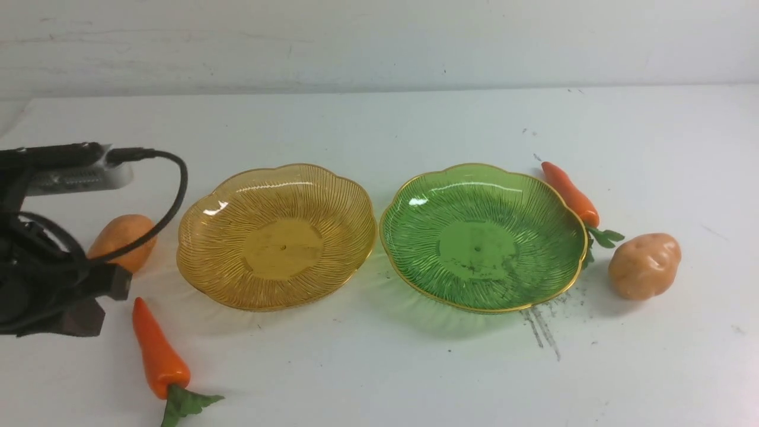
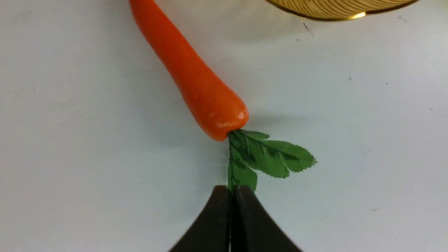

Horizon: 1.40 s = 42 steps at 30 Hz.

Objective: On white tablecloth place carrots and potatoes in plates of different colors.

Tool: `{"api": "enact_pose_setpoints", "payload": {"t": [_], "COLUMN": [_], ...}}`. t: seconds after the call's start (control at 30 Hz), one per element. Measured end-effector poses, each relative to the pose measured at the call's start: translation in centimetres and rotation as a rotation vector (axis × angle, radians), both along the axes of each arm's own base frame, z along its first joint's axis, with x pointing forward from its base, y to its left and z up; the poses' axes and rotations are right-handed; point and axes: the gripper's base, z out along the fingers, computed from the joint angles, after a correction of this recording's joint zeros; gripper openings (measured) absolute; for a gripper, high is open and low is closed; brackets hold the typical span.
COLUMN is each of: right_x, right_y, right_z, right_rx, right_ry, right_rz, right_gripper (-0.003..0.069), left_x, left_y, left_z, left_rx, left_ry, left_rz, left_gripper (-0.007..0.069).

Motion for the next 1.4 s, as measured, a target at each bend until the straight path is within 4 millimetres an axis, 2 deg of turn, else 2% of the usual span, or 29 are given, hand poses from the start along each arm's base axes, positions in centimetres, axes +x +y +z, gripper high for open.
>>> {"api": "enact_pose_setpoints", "payload": {"t": [0.1,0.23,0.5,0.7,0.8,0.93,1.03,1.1,1.2,1.3,1.37,1.4], "right_x": [0.0,0.0,0.0,0.0,0.2,0.3,0.2,0.2,0.2,0.2,0.1,0.0], "right_y": [0.0,0.0,0.0,0.0,0.2,0.1,-0.1,-0.2,-0.3,-0.4,0.1,0.3], "right_z": [0.0,0.0,0.0,0.2,1.0,2.4,2.8,2.9,3.1,3.1,3.2,3.9], "right_rx": [0.000,0.000,-0.004,-0.005,0.212,0.625,0.792,0.872,0.892,0.898,0.897,0.877], "right_ry": [0.000,0.000,0.000,-0.022,-0.124,-0.280,-0.333,-0.355,-0.374,-0.381,-0.326,-0.307], "right_rz": [0.000,0.000,0.000,0.000,-0.012,-0.049,-0.069,-0.081,-0.087,-0.089,-0.060,-0.032], "right_gripper": [-0.0015,-0.0015,-0.0015,-0.0015,-0.0015,-0.0015,-0.0015,-0.0015,-0.0015,-0.0015,-0.0015,-0.0015], "left_x": [0.9,1.0,2.5,4.1,4.7,5.6,5.9,6.3,6.7,7.2,7.7,7.9], "left_y": [0.1,0.2,0.6,0.7,0.7,0.8,0.7,0.8,0.8,0.8,0.8,0.8], "left_z": [-0.2,-0.4,-2.0,-4.0,-4.8,-5.7,-6.0,-6.6,-7.6,-8.5,-9.6,-10.0], "left_rx": [0.009,0.023,0.040,0.032,0.034,0.032,0.027,0.022,0.021,0.020,0.018,0.018], "left_ry": [0.019,0.038,0.084,0.128,0.142,0.126,0.123,0.135,0.164,0.181,0.194,0.199], "left_rz": [-0.011,-0.016,0.071,0.130,0.133,0.153,0.173,0.196,0.212,0.225,0.245,0.249], "left_gripper": [-0.0010,-0.0010,-0.0004,0.0066,0.0128,0.0280,0.0352,0.0412,0.0462,0.0479,0.0483,0.0483]}}
